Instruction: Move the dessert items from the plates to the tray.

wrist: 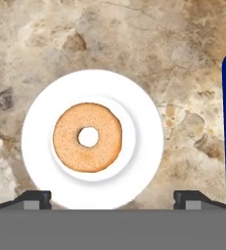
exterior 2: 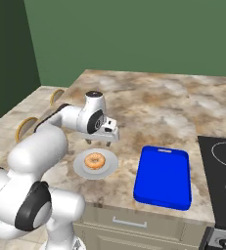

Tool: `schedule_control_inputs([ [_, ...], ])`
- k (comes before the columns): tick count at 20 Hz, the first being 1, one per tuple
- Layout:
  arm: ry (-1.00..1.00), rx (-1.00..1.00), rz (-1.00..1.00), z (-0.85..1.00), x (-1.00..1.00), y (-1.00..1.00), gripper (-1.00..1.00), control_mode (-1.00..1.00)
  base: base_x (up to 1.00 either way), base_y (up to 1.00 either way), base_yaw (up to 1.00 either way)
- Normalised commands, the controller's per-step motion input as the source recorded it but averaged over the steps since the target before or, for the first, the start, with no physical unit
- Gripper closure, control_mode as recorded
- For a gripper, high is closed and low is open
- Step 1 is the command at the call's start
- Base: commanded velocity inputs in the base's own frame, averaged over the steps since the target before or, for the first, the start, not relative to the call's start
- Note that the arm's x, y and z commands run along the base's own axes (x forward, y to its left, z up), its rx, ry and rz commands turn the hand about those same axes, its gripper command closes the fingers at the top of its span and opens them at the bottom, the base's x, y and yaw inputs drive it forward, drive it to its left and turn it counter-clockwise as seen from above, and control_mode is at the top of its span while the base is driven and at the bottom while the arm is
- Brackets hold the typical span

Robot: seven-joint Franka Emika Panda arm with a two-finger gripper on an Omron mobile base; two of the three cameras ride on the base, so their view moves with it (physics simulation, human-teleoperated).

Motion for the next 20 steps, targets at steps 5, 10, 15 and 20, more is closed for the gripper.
schedule_control_inputs([
  [5,0.0,0.03,0.0,-0.43,0.0,0.0,-1.0,-1.0,0.0,0.0,0.0],
  [10,0.0,0.0,0.0,-0.24,0.1,0.0,-1.0,-1.0,0.0,0.0,0.0],
  [15,0.0,0.0,0.0,-0.35,0.24,0.0,-1.0,-1.0,0.0,0.0,0.0],
  [20,0.0,0.0,0.0,-0.27,0.2,0.0,-1.0,-1.0,0.0,0.0,0.0],
])
